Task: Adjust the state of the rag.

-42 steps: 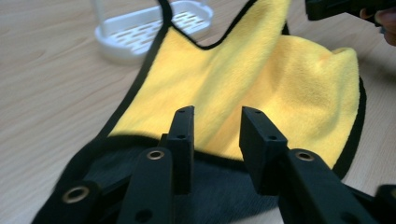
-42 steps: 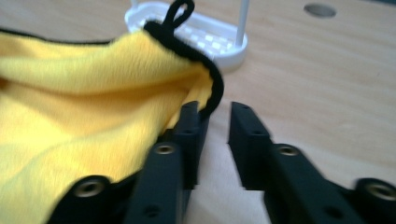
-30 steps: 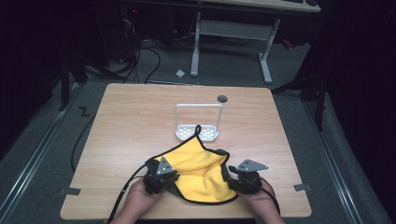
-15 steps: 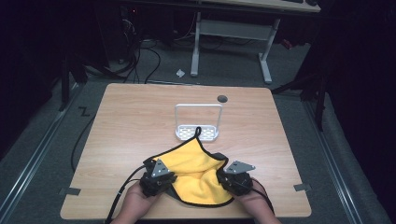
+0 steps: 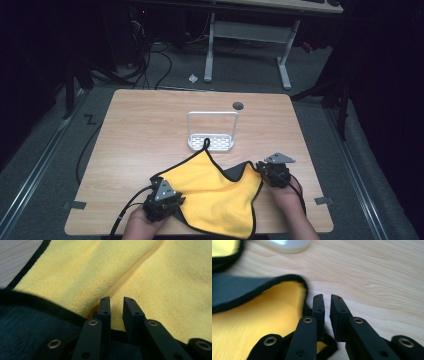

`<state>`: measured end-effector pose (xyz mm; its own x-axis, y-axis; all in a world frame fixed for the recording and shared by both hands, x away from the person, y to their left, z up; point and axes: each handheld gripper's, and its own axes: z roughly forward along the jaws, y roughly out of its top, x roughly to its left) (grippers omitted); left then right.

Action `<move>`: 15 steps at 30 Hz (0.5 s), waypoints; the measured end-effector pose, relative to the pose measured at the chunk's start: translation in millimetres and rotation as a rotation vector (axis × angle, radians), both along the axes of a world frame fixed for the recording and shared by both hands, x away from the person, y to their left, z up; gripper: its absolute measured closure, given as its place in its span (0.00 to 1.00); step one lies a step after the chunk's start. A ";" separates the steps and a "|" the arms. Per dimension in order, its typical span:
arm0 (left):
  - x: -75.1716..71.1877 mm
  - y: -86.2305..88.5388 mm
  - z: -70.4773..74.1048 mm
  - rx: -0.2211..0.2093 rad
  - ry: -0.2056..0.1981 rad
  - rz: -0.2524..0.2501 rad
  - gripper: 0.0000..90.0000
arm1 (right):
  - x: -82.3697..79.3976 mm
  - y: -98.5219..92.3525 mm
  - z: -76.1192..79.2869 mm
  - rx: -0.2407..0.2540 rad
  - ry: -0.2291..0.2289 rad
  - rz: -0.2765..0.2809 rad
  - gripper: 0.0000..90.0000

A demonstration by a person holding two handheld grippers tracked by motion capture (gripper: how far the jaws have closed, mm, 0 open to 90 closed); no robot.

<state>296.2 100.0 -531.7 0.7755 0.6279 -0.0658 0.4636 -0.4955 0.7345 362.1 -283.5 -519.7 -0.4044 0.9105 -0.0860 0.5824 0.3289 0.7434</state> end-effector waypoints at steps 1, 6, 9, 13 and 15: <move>-1.9 -0.3 0.9 0.004 0.006 -0.003 0.84 | 3.4 -2.2 -0.6 0.021 0.003 -0.001 0.88; -1.1 3.6 12.3 -0.034 -0.008 0.013 0.80 | 1.6 2.0 9.1 0.045 -0.035 0.015 0.79; 6.8 10.6 26.9 -0.069 -0.051 0.030 0.79 | -11.6 7.7 16.5 0.041 -0.072 0.039 0.78; 26.5 15.5 46.7 -0.067 -0.101 0.033 0.83 | -26.0 10.6 18.3 0.048 -0.075 0.060 0.81; 39.9 14.6 51.0 -0.066 -0.085 0.032 0.85 | -34.0 10.6 17.1 0.054 -0.066 0.071 0.87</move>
<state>336.1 114.6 -480.7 0.7598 0.6488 -0.0426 0.4131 -0.4311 0.8022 328.2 -272.9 -502.5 -0.4631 0.8839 -0.0657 0.5085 0.3257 0.7971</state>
